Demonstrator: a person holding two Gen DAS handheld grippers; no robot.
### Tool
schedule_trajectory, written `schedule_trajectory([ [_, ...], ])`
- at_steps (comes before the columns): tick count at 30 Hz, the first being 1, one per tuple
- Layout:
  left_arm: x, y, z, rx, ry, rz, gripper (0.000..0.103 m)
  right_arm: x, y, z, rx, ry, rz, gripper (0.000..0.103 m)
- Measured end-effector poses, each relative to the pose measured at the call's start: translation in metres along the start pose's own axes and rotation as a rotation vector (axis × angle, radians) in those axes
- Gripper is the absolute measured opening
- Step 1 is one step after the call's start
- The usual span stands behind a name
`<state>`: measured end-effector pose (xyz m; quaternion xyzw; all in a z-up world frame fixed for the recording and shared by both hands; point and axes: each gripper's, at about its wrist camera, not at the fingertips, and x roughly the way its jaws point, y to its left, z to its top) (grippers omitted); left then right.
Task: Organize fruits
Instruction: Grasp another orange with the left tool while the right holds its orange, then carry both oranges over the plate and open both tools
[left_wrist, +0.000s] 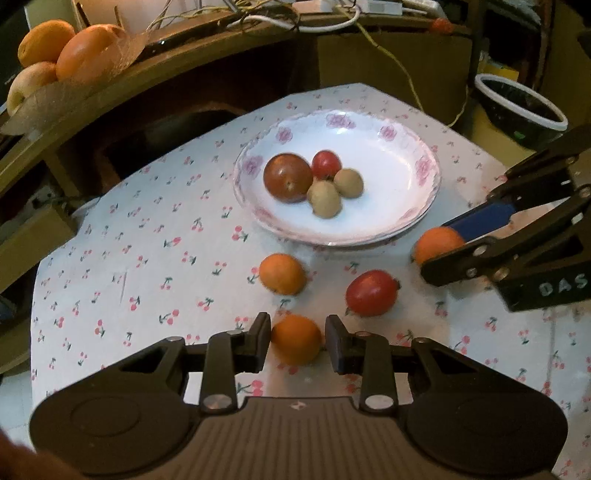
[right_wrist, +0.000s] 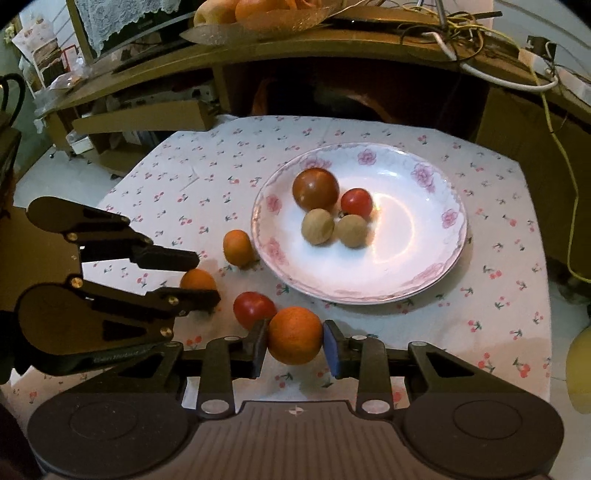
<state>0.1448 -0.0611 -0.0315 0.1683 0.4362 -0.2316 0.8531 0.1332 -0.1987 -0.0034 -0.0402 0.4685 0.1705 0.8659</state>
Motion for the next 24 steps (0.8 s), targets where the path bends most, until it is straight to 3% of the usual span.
schedule_trajectory([
  [9,0.007,0.003,-0.004,-0.035,0.017,-0.016,0.036,0.004,-0.005,0.0,0.021,0.011,-0.013,0.032],
  [24,-0.007,-0.006,0.02,-0.029,-0.053,-0.027,0.036,-0.006,-0.009,0.008,0.029,-0.038,-0.023,0.032],
])
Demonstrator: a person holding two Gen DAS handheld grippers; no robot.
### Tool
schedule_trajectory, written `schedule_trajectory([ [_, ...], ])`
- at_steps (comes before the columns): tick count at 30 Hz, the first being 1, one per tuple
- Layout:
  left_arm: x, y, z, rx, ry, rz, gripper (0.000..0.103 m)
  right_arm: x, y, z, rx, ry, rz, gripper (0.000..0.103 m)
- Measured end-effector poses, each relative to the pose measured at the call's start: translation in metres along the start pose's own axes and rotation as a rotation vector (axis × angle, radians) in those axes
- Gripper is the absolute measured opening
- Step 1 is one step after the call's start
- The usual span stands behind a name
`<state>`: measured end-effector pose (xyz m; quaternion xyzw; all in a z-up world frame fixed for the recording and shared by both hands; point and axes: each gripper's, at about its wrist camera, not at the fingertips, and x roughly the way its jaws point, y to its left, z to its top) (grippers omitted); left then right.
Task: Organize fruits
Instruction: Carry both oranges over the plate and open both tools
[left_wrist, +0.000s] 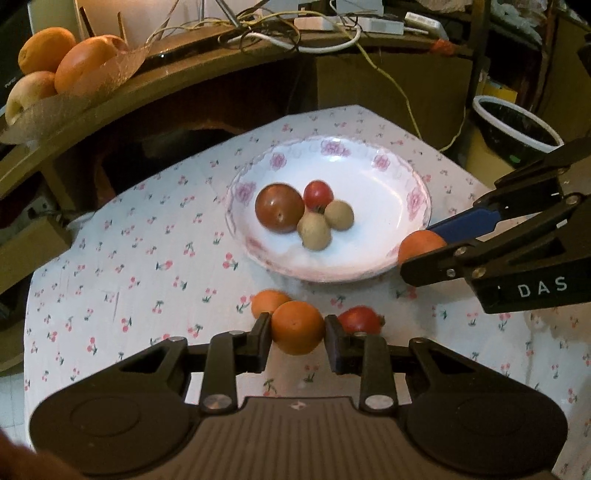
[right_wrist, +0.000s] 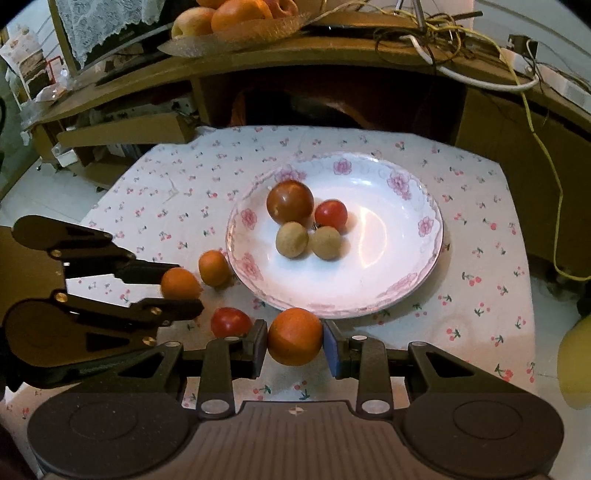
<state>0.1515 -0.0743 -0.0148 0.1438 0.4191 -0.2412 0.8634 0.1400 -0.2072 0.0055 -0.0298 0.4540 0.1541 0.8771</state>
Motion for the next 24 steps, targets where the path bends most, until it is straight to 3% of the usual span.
schedule_trajectory([
  [11,0.015,-0.009,0.029,-0.018,-0.037,0.023,0.035,0.004,-0.004,0.017,0.001,-0.062,-0.057,0.033],
  [24,0.031,-0.012,0.038,-0.024,-0.027,0.052,0.035,0.02,-0.024,0.021,0.049,-0.045,-0.087,0.034],
])
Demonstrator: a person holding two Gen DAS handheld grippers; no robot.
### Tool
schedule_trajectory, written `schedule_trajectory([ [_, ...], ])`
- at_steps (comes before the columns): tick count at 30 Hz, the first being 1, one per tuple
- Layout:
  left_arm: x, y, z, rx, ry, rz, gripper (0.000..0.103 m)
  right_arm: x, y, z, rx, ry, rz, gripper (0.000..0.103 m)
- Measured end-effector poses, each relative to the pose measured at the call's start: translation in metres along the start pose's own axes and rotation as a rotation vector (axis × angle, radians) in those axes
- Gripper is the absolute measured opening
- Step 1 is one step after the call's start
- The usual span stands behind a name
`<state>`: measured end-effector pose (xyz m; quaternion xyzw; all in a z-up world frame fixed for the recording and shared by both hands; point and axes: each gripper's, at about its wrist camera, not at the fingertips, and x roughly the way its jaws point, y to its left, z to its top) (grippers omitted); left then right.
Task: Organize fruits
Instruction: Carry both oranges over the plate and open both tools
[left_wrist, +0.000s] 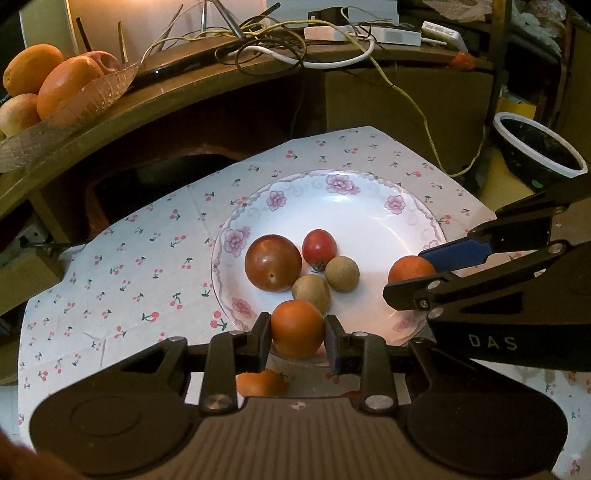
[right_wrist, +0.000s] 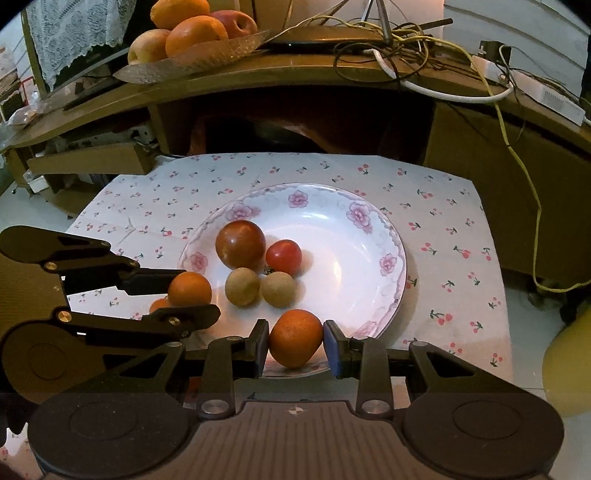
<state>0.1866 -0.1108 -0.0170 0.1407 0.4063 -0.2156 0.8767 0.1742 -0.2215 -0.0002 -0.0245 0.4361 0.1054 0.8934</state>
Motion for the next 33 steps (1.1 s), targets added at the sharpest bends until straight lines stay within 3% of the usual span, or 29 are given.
schedule_trajectory([
  [33,-0.0062,-0.0014,0.0004,0.011,-0.021,0.023,0.036,-0.0034,-0.0046,0.0006,0.017,-0.026,-0.03,0.042],
])
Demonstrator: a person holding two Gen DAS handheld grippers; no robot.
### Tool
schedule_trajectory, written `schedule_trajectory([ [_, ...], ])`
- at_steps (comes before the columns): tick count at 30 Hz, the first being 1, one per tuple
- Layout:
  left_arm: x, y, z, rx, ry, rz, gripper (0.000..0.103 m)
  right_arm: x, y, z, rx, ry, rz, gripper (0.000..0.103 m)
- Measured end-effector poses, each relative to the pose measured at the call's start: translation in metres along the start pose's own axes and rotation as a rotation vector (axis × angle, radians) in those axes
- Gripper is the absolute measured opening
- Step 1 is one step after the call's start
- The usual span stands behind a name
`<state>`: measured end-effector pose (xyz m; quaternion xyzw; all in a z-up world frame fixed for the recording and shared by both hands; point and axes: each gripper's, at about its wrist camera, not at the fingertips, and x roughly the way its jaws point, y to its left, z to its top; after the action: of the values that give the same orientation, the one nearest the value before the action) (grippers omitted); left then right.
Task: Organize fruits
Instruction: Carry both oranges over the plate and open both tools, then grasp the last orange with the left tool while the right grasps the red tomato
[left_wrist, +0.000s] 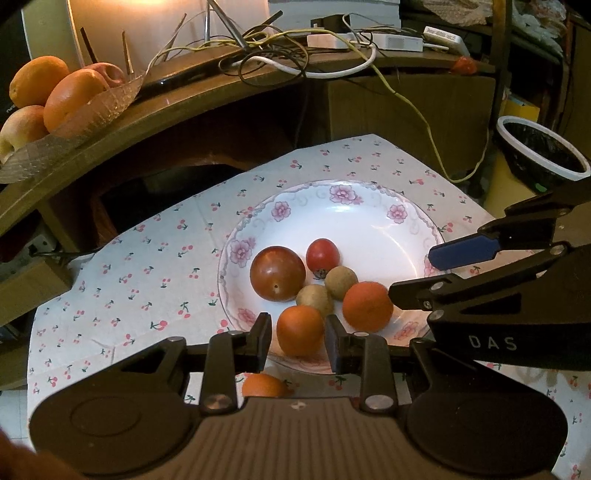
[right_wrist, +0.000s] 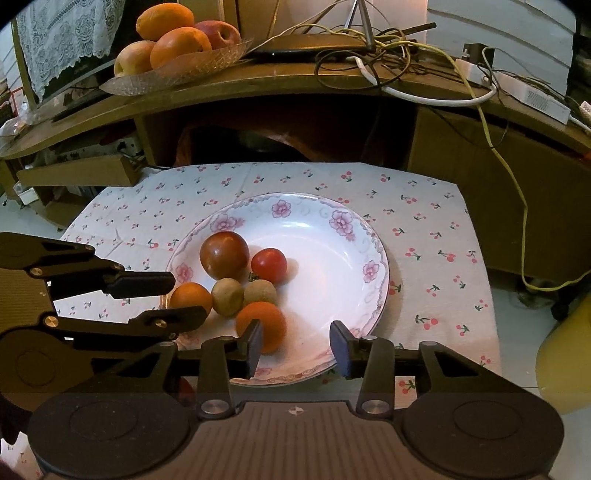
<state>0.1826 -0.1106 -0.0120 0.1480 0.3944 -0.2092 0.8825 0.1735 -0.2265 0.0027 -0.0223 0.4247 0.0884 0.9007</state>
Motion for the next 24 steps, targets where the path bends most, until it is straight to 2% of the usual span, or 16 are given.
schedule_trajectory([
  [16,-0.013,0.006,-0.007,0.019,-0.009,0.017,0.037,-0.007,0.01,-0.002,-0.021,-0.008,0.015,0.043],
  [24,-0.024,0.016,-0.021,0.036,-0.008,0.014,0.039,-0.013,0.021,-0.009,-0.051,0.002,0.057,0.044],
])
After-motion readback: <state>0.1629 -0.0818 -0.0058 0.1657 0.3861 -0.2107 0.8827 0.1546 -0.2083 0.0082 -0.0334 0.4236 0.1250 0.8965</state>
